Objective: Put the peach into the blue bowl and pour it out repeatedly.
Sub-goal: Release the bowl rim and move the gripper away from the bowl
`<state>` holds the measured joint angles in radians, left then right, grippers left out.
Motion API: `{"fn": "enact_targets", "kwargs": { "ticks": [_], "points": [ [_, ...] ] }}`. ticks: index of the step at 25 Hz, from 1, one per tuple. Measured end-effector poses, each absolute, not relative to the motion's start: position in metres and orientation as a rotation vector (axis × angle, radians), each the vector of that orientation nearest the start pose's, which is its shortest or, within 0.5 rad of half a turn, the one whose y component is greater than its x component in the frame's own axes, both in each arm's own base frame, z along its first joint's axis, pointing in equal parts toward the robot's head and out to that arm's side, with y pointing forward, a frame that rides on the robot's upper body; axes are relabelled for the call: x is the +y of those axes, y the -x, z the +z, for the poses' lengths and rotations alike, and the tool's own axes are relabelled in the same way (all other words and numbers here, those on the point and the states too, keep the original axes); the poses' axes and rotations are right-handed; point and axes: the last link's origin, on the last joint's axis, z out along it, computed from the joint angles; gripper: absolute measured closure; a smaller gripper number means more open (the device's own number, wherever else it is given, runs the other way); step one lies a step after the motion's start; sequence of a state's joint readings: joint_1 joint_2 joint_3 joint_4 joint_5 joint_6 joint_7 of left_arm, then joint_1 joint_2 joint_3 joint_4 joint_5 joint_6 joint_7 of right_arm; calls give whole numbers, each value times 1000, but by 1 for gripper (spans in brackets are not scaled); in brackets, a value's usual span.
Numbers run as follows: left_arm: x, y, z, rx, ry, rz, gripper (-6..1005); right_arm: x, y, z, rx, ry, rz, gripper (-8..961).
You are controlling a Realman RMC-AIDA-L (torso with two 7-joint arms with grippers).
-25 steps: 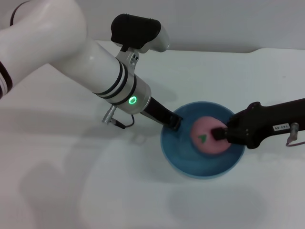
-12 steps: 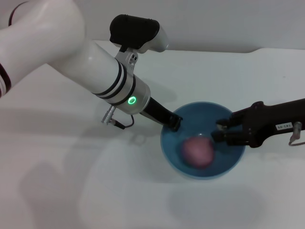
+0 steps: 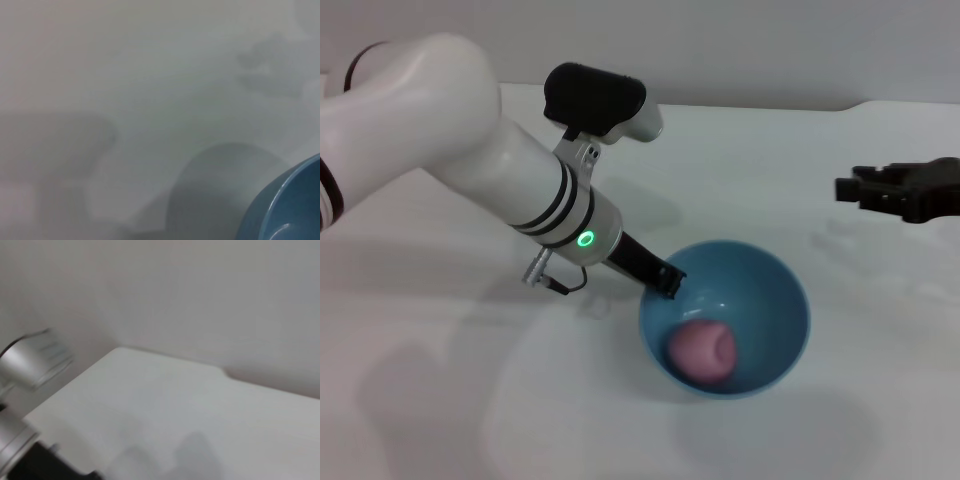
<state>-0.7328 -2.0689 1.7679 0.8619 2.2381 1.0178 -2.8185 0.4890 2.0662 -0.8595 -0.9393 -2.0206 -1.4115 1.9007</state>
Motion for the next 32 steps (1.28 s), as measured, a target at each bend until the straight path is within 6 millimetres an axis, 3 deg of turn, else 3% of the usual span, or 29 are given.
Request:
{"fn": "enact_targets", "kwargs": {
  "ticks": [11,17,24,28,29,30,32],
  "points": [
    [358,191,-111,-1284,2535,305,999,350,-278,45,1073,2425,556,573],
    [360,189,-108,-1295,2530,292,809,349,-280,46,1083,2416,561,573],
    [370,192,-93,-1355,2492,216,662,349,-280,43,1088,2418,580,573],
    [376,200,-76,-1417,2471,48,578,351,-278,42,1084,2405,632,573],
    [377,201,-71,-1438,2471,-13,514,351,-278,41,1087,2399,657,573],
    [379,203,-65,-1458,2468,-97,450,351,-276,40,1076,2392,696,573],
    [381,210,-47,-1511,2444,-321,451,351,-274,40,1031,2382,771,573]
  ]
}}
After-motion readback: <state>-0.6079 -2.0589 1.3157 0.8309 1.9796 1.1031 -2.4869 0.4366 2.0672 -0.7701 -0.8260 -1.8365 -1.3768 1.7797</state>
